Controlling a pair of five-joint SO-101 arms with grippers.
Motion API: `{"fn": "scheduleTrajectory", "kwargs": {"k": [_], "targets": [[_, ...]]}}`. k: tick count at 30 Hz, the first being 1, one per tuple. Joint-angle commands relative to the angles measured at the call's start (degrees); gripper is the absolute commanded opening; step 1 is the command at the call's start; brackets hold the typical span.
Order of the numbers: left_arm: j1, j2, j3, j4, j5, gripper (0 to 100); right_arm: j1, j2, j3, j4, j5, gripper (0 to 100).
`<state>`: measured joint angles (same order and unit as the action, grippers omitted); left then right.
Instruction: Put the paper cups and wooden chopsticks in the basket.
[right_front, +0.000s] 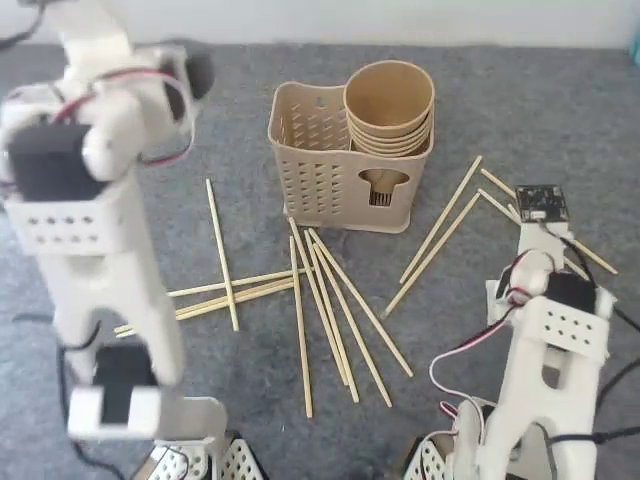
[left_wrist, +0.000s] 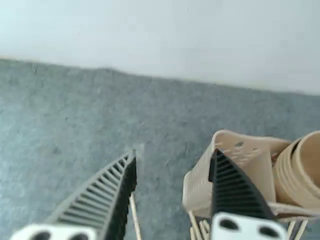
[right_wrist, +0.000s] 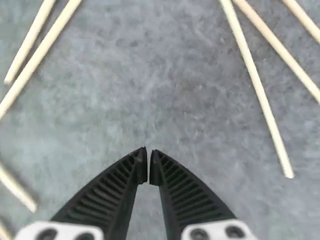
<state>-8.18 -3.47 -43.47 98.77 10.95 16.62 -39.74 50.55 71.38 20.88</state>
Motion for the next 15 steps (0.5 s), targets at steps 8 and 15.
{"fn": "scheduleTrajectory", "kwargs": {"k": [8, 15], "targets": [[-13.5, -28.6, 49.4, -12.1, -1.8, 22, 2.9, -1.5, -25.7, 18.7, 10.6, 8.4], [-18.7, -43.6, 82.0, -29.7, -1.8, 22, 3.3, 4.0, -35.4, 22.6, 10.8, 13.6]]}}
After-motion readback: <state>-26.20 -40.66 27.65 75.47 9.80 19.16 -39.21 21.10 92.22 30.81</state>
